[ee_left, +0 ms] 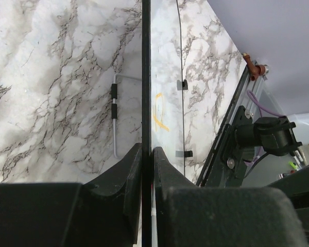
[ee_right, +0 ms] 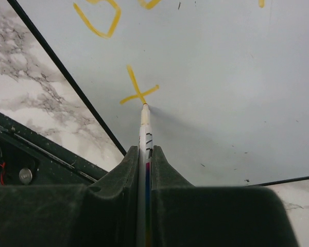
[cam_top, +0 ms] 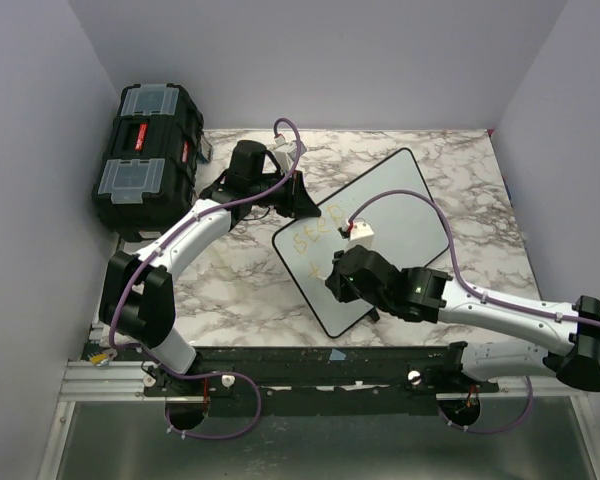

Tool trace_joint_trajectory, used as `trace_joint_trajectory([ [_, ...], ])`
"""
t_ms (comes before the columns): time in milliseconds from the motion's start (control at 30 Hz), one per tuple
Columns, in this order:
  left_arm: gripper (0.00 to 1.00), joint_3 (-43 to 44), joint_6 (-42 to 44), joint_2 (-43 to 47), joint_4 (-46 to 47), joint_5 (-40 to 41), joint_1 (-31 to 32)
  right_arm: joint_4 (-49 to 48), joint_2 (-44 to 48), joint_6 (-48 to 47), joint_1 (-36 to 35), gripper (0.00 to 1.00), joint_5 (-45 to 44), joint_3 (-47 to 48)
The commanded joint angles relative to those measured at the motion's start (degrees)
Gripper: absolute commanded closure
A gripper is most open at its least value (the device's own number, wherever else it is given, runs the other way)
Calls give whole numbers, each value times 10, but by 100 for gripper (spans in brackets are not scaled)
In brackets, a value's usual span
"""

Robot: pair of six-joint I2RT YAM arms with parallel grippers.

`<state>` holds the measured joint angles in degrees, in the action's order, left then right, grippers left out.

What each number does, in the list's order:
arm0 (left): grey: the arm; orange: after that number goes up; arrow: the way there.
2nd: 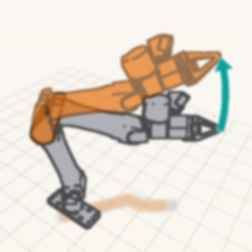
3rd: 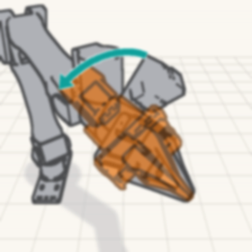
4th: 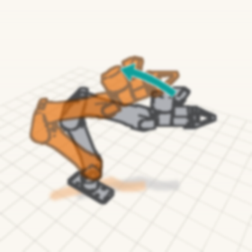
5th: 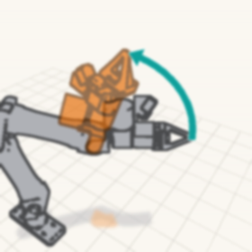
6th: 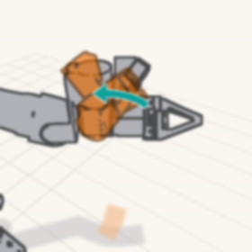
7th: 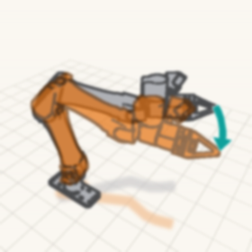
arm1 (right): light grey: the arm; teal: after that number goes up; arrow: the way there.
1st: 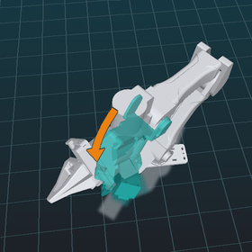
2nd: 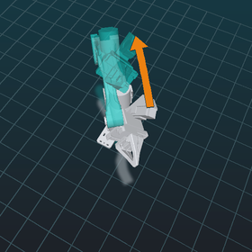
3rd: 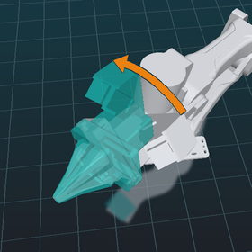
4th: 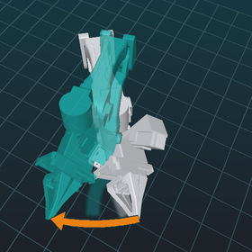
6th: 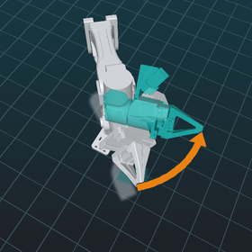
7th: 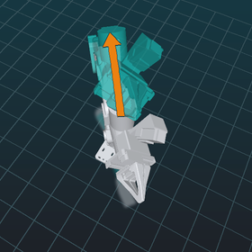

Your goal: Write a sentence on the whiteboard

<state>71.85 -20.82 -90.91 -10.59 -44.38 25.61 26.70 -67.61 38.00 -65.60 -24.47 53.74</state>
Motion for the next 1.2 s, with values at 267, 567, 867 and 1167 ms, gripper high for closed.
trace_joint_trajectory([
  [267,100,10,5,29,31,-5,9,58,33,36,-1,99,18,-62],
  [567,100,12,0,33,34,1,9,63,31,49,-1,100,-60,-43],
  [867,100,9,-1,35,34,4,9,39,37,33,-1,99,-99,-9],
  [1167,100,7,0,37,36,6,9,-8,83,19,-1,99,-126,-23],
])
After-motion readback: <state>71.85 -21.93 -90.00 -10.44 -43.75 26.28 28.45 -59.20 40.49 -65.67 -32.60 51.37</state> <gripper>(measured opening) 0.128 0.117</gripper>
